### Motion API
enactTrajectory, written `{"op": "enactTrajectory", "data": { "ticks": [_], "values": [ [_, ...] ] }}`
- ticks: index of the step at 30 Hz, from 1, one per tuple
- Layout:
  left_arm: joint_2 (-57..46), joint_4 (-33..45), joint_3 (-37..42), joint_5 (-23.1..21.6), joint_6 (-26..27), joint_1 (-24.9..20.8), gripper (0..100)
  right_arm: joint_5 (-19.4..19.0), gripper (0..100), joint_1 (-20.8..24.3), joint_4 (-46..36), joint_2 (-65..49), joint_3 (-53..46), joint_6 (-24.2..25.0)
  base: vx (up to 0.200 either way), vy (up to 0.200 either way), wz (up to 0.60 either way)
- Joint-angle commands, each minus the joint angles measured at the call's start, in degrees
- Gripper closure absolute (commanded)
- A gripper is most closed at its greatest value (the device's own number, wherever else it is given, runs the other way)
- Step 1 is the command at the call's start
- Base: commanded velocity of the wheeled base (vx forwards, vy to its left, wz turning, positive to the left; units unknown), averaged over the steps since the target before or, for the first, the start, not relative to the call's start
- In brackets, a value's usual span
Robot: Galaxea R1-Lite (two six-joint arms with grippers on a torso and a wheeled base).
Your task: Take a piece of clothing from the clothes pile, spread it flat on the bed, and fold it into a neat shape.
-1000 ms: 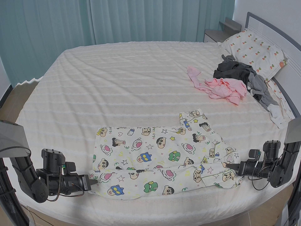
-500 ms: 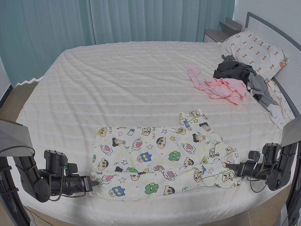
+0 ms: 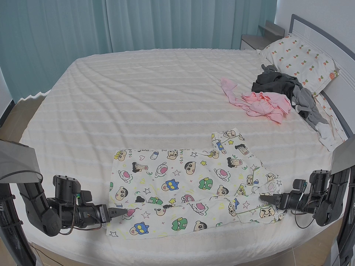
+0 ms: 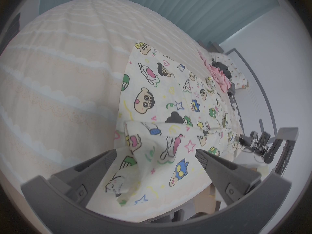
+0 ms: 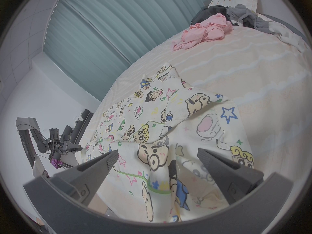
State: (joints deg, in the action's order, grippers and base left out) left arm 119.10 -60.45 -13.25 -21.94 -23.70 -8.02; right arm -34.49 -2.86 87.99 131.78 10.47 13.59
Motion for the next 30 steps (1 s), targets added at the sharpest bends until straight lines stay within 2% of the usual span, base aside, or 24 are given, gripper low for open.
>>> {"op": "enactTrajectory", "data": {
  "ticks": [1, 3, 5, 30],
  "values": [
    [-1.4, 0.1, -2.7, -0.1, -4.8, -0.3, 0, -0.1, 0, -0.1, 1.7, 1.1, -1.2, 0.0, 0.0, 0.0, 0.0],
    [-1.7, 0.0, -3.5, -0.3, -7.8, -0.9, 0, -0.1, 0, -0.3, 1.7, 1.0, -1.2, 0.0, 0.0, 0.0, 0.0],
    [-1.7, 0.0, -3.4, -0.3, -8.4, -1.6, 0, -0.1, 0, -0.7, 1.7, 1.1, -1.2, 0.1, 0.0, 0.0, 0.0],
    [2.0, 0.2, -0.5, -0.1, -9.3, -3.8, 0, -0.3, 0, -0.8, 1.7, 0.9, -1.1, 0.1, 0.0, 0.0, 0.0]
  ]
}}
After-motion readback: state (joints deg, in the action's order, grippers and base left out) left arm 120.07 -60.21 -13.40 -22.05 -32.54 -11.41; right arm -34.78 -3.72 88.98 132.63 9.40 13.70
